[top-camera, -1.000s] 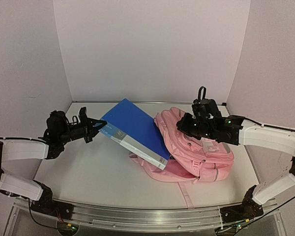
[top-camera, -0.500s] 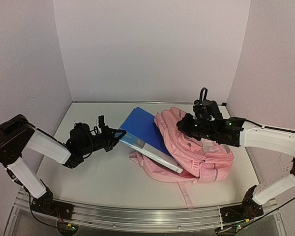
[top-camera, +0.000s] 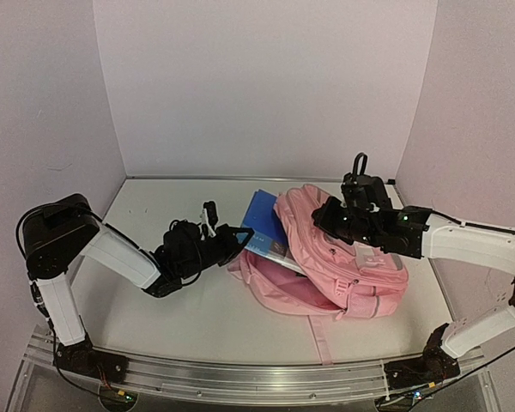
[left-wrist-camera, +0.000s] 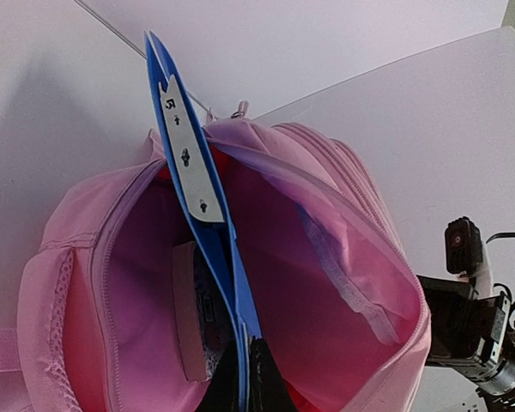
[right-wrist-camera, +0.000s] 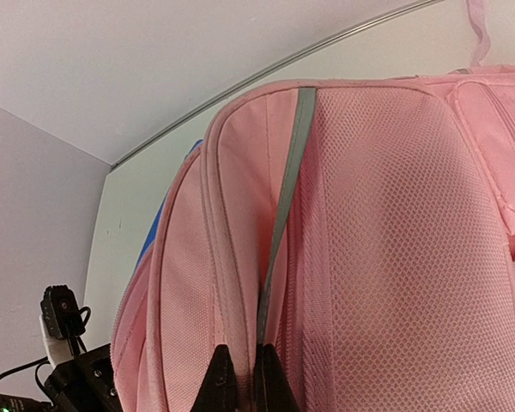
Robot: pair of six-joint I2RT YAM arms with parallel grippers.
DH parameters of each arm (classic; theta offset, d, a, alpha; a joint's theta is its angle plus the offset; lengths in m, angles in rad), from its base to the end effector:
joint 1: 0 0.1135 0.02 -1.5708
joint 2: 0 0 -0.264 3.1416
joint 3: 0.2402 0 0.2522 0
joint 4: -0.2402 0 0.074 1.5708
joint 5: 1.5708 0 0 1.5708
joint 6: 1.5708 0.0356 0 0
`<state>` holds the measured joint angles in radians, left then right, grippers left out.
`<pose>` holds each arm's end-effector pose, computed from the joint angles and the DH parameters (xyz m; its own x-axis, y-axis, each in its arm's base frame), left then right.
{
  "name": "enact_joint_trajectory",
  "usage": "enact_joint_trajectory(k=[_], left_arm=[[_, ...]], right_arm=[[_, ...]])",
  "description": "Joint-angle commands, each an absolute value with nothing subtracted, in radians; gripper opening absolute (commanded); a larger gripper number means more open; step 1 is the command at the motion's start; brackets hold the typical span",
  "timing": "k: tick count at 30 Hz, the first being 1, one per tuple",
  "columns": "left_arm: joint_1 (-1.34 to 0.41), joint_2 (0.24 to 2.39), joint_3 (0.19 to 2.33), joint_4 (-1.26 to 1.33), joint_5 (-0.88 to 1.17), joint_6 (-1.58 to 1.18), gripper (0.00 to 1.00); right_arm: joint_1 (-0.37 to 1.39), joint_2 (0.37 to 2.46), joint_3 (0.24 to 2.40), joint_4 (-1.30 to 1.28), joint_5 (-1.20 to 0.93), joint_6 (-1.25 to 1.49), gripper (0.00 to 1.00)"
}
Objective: Pack the student bag
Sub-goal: Place the files in the student bag.
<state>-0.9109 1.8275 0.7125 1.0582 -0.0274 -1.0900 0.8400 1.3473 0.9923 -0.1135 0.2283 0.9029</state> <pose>0.2203 -0.2824 0.1691 -0.7015 -0.5417 -0.4631 0.3266 0.3332 -0.8845 0.2122 0.2247 0.2930 -0.6503 0.4203 -0.6328 -0.1291 0.7598 0.6372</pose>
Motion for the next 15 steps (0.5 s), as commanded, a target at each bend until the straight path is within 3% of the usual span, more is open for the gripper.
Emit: enact_joint_trajectory(k=[1,4,8,12,15], left_arm=[[-0.919,1.8,0.81,0.865,-0.033,-0.981,0.15],[-0.915,1.733,0.839,0.624,0.0,-0.926,0.41],[-0.914,1.652,0.904,0.284,0.043,-0.836,0.64],[-0.914,1.574,0.92,0.068,0.013,-0.751,0.76],[-0.915,1.55,0.932,-0.005,-0.023,-0.712,0.79]], right_arm=[[0.851,1.253,1.032,0.147,0.253,0.897,0.0],[0.85,1.249,1.027,0.147,0.257,0.894,0.0],[0.85,1.244,1.025,0.147,0.261,0.886,0.0],[0.851,1.239,1.02,0.146,0.262,0.878,0.0],[0.85,1.235,1.012,0.146,0.262,0.877,0.0]])
